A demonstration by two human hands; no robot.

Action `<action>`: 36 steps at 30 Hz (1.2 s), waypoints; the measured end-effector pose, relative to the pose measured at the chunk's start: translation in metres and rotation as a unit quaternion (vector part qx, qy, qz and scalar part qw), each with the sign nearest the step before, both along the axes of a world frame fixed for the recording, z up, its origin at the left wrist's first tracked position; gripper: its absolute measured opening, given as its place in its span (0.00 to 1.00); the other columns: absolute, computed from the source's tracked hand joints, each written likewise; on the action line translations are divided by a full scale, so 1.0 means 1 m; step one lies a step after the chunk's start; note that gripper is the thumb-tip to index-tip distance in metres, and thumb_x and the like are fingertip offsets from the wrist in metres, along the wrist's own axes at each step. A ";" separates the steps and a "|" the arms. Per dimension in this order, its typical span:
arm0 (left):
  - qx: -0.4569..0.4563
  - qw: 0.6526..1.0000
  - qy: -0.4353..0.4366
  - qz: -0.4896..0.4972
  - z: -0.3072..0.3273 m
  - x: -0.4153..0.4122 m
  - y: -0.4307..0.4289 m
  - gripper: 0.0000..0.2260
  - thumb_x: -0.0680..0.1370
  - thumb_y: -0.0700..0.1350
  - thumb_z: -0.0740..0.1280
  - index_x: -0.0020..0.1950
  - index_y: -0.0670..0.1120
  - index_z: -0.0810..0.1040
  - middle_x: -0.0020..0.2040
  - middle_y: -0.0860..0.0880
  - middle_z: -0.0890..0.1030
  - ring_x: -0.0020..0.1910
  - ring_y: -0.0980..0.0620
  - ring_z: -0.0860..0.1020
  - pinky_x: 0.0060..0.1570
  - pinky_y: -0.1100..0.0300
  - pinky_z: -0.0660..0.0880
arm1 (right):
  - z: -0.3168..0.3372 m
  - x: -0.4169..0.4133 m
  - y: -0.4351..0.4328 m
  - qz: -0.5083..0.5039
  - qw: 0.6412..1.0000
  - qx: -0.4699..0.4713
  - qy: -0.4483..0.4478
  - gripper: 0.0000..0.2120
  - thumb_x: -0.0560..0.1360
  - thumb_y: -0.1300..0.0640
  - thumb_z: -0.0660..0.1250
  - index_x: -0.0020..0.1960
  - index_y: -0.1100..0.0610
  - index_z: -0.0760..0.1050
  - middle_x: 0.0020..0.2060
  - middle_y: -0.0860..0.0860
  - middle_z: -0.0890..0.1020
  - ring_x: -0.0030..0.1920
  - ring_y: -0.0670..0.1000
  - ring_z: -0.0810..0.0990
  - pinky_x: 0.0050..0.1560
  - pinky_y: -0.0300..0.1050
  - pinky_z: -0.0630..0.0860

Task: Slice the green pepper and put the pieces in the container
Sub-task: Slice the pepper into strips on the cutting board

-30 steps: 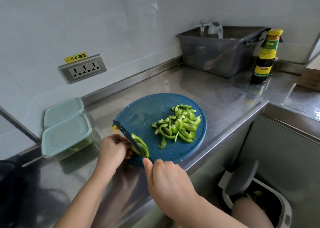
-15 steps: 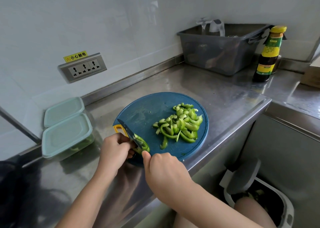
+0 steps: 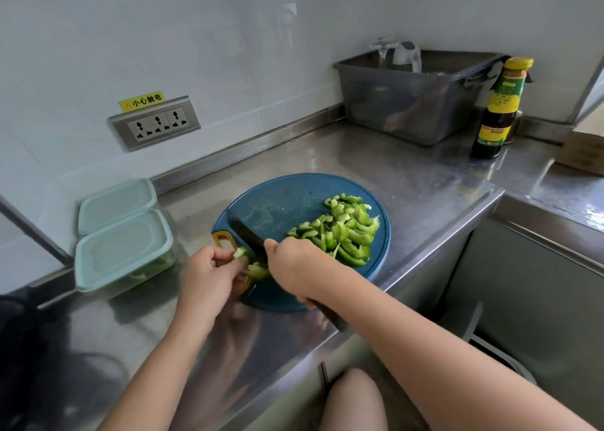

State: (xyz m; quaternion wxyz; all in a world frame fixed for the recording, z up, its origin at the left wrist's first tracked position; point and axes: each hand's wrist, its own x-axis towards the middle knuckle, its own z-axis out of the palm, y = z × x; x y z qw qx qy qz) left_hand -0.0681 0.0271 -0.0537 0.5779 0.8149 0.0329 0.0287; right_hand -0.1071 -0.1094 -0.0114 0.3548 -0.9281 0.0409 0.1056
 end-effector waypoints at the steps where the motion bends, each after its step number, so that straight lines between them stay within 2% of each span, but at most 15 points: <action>1: -0.009 1.000 -0.011 0.007 0.001 0.001 0.003 0.04 0.73 0.36 0.70 0.41 0.40 0.75 0.35 0.40 0.80 0.28 0.50 0.77 0.31 0.58 0.76 | 0.002 0.002 -0.008 -0.025 0.996 0.053 0.066 0.18 0.82 0.52 0.48 0.35 0.56 0.62 0.29 0.53 0.67 0.28 0.52 0.68 0.31 0.44 0.68; 3: -0.008 1.000 -0.027 0.007 0.004 0.000 0.006 0.05 0.73 0.36 0.70 0.42 0.43 0.75 0.36 0.41 0.80 0.25 0.53 0.77 0.28 0.61 0.76 | 0.010 0.001 -0.027 -0.087 0.959 0.190 0.194 0.23 0.80 0.42 0.48 0.36 0.57 0.65 0.24 0.51 0.69 0.22 0.49 0.67 0.25 0.39 0.66; 4: -0.010 1.000 -0.028 -0.001 0.005 0.000 0.006 0.06 0.73 0.35 0.70 0.42 0.44 0.75 0.35 0.42 0.79 0.23 0.56 0.76 0.25 0.64 0.74 | 0.009 0.003 -0.036 -0.083 0.949 0.223 0.209 0.24 0.79 0.39 0.49 0.36 0.57 0.67 0.21 0.49 0.68 0.19 0.48 0.66 0.22 0.36 0.65; 8: -0.037 0.999 -0.016 -0.034 0.006 -0.004 -0.002 0.08 0.72 0.32 0.70 0.41 0.42 0.73 0.33 0.43 0.78 0.19 0.56 0.73 0.20 0.66 0.70 | 0.019 0.006 -0.065 -0.068 0.949 0.257 0.173 0.23 0.77 0.39 0.57 0.35 0.57 0.66 0.19 0.47 0.65 0.17 0.46 0.64 0.19 0.34 0.63; 10: -0.035 0.998 -0.010 -0.047 0.005 -0.006 -0.004 0.09 0.72 0.31 0.70 0.40 0.42 0.73 0.33 0.42 0.78 0.20 0.56 0.74 0.20 0.66 0.71 | 0.027 0.005 -0.077 -0.070 0.950 0.264 0.150 0.22 0.77 0.40 0.59 0.35 0.57 0.66 0.20 0.48 0.65 0.18 0.47 0.64 0.19 0.36 0.64; 12: -0.046 0.998 0.005 -0.052 0.005 -0.007 -0.005 0.08 0.71 0.31 0.70 0.40 0.42 0.74 0.34 0.42 0.78 0.21 0.56 0.76 0.23 0.66 0.73 | 0.034 0.001 -0.080 -0.072 0.953 0.266 0.127 0.23 0.77 0.39 0.58 0.36 0.57 0.68 0.21 0.49 0.66 0.19 0.47 0.64 0.20 0.37 0.63; 16: -0.055 0.997 0.026 -0.037 0.002 -0.005 -0.004 0.08 0.72 0.31 0.71 0.41 0.42 0.75 0.35 0.43 0.80 0.25 0.55 0.79 0.27 0.65 0.76 | 0.029 -0.024 -0.061 -0.080 0.978 0.187 0.038 0.26 0.78 0.37 0.51 0.36 0.58 0.68 0.22 0.51 0.69 0.20 0.50 0.66 0.22 0.37 0.67; 19: -0.045 0.999 0.015 -0.026 -0.001 -0.005 -0.003 0.08 0.71 0.32 0.71 0.41 0.41 0.74 0.32 0.44 0.79 0.26 0.53 0.80 0.28 0.63 0.77 | 0.005 -0.049 -0.036 -0.063 0.992 0.105 -0.025 0.28 0.79 0.38 0.49 0.33 0.59 0.68 0.26 0.53 0.70 0.25 0.53 0.68 0.32 0.44 0.71; 21: -0.020 1.000 0.001 -0.019 -0.002 -0.006 -0.004 0.07 0.72 0.32 0.71 0.40 0.41 0.74 0.32 0.43 0.79 0.25 0.52 0.80 0.29 0.60 0.78 | -0.012 -0.059 -0.024 -0.061 0.995 0.063 -0.055 0.29 0.79 0.39 0.49 0.31 0.60 0.65 0.27 0.54 0.69 0.29 0.54 0.67 0.36 0.46 0.68; 24: 0.020 1.000 -0.017 -0.012 -0.003 -0.008 -0.007 0.07 0.72 0.34 0.70 0.39 0.41 0.73 0.32 0.42 0.80 0.24 0.51 0.78 0.26 0.62 0.75 | -0.027 -0.065 -0.013 -0.053 0.994 0.047 -0.088 0.27 0.80 0.40 0.49 0.30 0.58 0.59 0.27 0.52 0.65 0.31 0.54 0.64 0.38 0.48 0.64; 28: 0.043 0.999 -0.028 -0.007 -0.004 -0.009 -0.009 0.08 0.72 0.34 0.70 0.38 0.41 0.72 0.32 0.42 0.80 0.22 0.53 0.77 0.23 0.65 0.73 | -0.035 -0.066 -0.004 -0.046 0.993 0.026 -0.105 0.25 0.80 0.41 0.46 0.31 0.55 0.58 0.28 0.51 0.65 0.36 0.56 0.68 0.42 0.50 0.68; 31: 0.038 0.999 -0.021 -0.005 -0.004 -0.008 -0.009 0.09 0.72 0.34 0.70 0.37 0.41 0.71 0.32 0.40 0.79 0.20 0.54 0.76 0.23 0.64 0.73 | -0.039 -0.069 0.001 -0.032 0.992 -0.020 -0.121 0.23 0.80 0.40 0.44 0.32 0.54 0.56 0.29 0.50 0.64 0.37 0.58 0.67 0.41 0.51 0.68; 36: -0.010 1.000 0.025 -0.005 -0.001 -0.005 -0.009 0.11 0.72 0.31 0.68 0.35 0.41 0.69 0.28 0.41 0.77 0.21 0.52 0.76 0.25 0.60 0.75 | -0.035 -0.073 0.009 -0.004 0.988 -0.104 -0.113 0.22 0.80 0.41 0.43 0.33 0.53 0.53 0.31 0.51 0.66 0.37 0.60 0.66 0.35 0.48 0.59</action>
